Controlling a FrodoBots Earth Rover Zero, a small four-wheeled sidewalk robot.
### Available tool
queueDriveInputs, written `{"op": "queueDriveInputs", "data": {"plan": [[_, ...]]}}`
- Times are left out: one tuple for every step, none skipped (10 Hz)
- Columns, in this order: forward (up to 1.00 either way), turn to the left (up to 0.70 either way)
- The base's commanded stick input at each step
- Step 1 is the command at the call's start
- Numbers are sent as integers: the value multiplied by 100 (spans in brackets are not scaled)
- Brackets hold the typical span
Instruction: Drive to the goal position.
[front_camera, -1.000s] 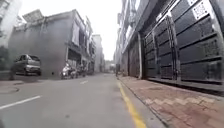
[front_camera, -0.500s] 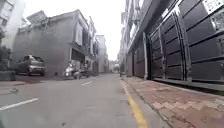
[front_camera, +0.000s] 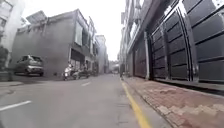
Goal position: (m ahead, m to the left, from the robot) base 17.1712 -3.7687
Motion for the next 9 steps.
{"op": "queueDriveInputs", "data": {"plan": [[49, 0], [49, 0], [49, -7], [49, -49], [49, -49], [49, -49], [49, -41], [49, 0], [49, 0]]}}
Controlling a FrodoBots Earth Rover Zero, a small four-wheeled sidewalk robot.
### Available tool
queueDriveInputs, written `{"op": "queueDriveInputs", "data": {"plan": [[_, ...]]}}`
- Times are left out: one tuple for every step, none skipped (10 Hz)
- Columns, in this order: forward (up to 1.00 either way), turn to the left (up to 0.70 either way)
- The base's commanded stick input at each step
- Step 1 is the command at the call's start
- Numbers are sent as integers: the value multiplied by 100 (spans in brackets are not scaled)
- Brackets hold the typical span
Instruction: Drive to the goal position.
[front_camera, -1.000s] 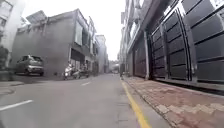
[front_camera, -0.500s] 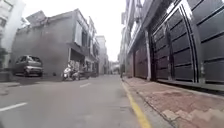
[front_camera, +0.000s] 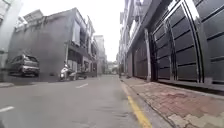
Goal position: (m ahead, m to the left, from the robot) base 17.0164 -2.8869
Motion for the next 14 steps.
{"op": "queueDriveInputs", "data": {"plan": [[49, 0], [49, 0], [49, 0], [49, 0], [49, 0], [49, 0], [49, 0], [49, 0], [49, 0], [49, 0], [49, 0], [49, 0], [49, 0], [49, -34]]}}
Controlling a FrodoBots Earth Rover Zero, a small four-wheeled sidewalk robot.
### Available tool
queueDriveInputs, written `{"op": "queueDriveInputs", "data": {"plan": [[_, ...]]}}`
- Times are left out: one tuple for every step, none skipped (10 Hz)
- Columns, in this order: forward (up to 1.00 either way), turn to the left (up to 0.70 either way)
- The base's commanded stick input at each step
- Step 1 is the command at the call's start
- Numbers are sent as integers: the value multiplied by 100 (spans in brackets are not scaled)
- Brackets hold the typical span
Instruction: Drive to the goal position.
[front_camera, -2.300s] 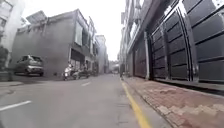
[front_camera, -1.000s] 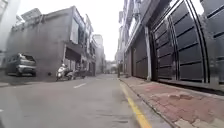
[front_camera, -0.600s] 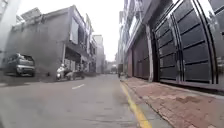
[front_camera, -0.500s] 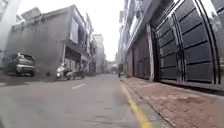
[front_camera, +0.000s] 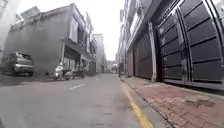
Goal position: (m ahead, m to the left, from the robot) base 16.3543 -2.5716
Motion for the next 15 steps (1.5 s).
{"op": "queueDriveInputs", "data": {"plan": [[49, -49], [49, -49], [49, -21], [49, 0], [49, 0], [49, 0], [49, 0], [49, 0], [49, 0], [49, 0], [49, 0], [49, 0], [49, 0], [49, 0], [49, 0]]}}
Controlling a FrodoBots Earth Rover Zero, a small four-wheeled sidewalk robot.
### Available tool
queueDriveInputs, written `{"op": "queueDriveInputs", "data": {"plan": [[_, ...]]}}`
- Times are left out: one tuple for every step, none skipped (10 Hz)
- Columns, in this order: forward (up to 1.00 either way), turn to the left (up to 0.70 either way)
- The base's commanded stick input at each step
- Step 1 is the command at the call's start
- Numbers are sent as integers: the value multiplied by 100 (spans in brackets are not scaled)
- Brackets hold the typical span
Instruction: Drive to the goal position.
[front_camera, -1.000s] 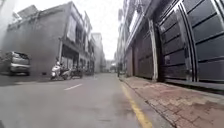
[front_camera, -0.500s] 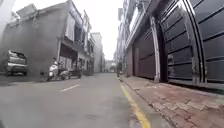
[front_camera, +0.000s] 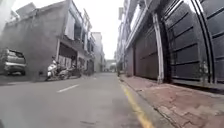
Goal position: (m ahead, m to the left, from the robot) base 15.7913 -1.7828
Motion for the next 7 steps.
{"op": "queueDriveInputs", "data": {"plan": [[49, 0], [49, 0], [49, 0], [49, 0], [49, 0], [49, 0], [49, -3]]}}
